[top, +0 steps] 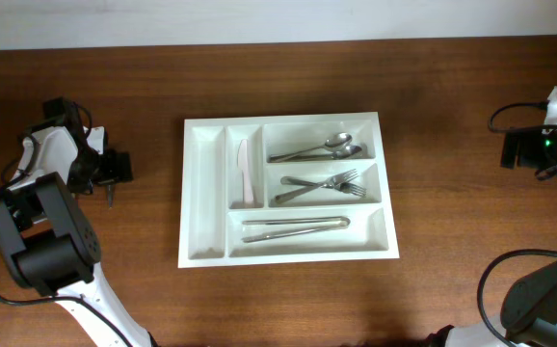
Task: Pack container
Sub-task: 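Lower the left gripper onto the right spoon and grasp it, then carry the spoon into the narrow left compartment and release it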
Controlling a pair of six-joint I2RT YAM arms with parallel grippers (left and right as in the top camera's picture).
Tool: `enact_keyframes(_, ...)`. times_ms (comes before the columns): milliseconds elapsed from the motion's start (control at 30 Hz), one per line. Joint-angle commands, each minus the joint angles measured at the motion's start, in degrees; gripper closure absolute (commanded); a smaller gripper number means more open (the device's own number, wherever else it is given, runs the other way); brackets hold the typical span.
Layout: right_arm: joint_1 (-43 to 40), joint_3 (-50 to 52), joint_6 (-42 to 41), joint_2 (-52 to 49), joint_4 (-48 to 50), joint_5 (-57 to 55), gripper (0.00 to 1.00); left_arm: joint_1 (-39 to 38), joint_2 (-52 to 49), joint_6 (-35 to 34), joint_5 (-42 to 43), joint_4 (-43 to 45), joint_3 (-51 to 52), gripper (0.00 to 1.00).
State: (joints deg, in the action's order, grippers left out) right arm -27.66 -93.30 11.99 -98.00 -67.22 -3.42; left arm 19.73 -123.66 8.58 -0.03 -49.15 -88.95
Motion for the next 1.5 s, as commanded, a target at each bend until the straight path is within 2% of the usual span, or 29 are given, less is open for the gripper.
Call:
enact_keyframes(0,-0.11,0.42,-0.46,-0.11,0.04,0.35,0.01,-0.24,-2.1,0.96,0.26,1.18,-0.35,0.11)
enact_keyframes(33,-0.11,0.42,-0.46,-0.11,0.04,0.35,0.01,-0.24,-2.1,0.96,0.26,1.55,-0.35,0.2)
enact_keyframes(133,-0.11,0.42,-0.46,-0.11,0.04,0.35,0.01,-0.24,-2.1,0.96,0.26,2.51,-0.35,0.37)
enact_keyframes(167,-0.11,0.42,-0.46,-0.11,0.04,0.35,0.01,-0.22,-2.1,0.96,0.24,2.84,-0.35,0.47)
enact_keyframes(233,-0.11,0.42,-0.46,-0.11,0.04,0.35,0.01,-0.22,-2.1,0.96,0.26,3.39,-0.35,0.61)
enact_keyframes(300,-0.11,0.42,-0.46,-0.11,0.02,0.35,0.01,-0.22,-2.1,0.96,0.26,3.8,-0.35,0.68)
enact_keyframes(467,-0.11,0.42,-0.46,-0.11,0.04,0.35,0.01,-0.22,-2.1,0.94,0.26,4.17,-0.35,0.94)
enact_keyframes(567,-0.11,0.42,-0.46,-0.11,0.04,0.35,0.01,-0.22,-2.1,0.94,0.26,4.15,-0.35,0.98)
enact_keyframes(767,-0.11,0.42,-0.46,-0.11,0.02,0.35,0.01,-0.24,-1.97,0.94,0.79,3.21,-0.44,0.98)
enact_keyframes(1133,-0.11,0.42,-0.46,-0.11,0.04,0.35,0.01,-1.16,3.63,2.01,13.14,-4.37,-4.11,0.98)
enact_keyframes(1333,-0.11,0.42,-0.46,-0.11,0.02,0.35,0.01,-5.68,11.08,3.96,17.05,-8.09,-4.24,0.98)
enact_keyframes(1467,-0.11,0.42,-0.46,-0.11,0.02,0.35,0.01,-11.37,15.47,3.96,17.7,-11.08,-4.24,0.98)
